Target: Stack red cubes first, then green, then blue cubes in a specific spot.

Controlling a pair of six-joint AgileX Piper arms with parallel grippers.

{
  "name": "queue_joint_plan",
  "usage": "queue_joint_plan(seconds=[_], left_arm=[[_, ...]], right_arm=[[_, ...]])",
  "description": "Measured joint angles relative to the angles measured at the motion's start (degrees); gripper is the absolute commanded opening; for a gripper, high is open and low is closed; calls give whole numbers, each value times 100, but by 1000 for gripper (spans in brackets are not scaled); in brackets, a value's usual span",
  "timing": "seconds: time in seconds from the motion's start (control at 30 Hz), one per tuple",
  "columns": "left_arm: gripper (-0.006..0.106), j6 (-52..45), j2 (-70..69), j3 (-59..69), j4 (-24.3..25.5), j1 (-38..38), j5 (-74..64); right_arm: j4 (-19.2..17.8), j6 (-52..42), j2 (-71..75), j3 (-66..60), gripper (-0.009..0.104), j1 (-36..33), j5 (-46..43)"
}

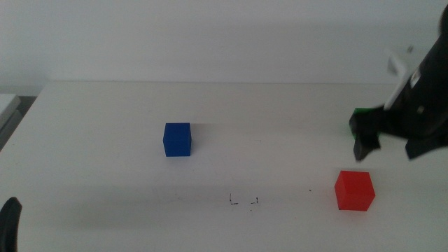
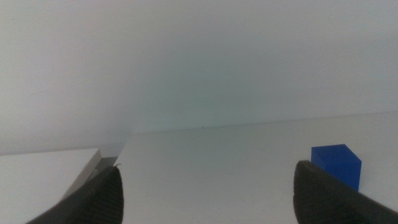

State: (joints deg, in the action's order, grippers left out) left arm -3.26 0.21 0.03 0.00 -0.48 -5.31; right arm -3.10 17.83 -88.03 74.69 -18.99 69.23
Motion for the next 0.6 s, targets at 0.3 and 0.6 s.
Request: queue_joint_plan(seconds=[0.3,0.6], left_arm=[[94,0,0,0,0,0,0],[94,0,0,0,0,0,0]], right_arm=[[-46,285,-364,-863,93,-33,-1038],[-166,945,-1119,-874,93,-33,-1644]])
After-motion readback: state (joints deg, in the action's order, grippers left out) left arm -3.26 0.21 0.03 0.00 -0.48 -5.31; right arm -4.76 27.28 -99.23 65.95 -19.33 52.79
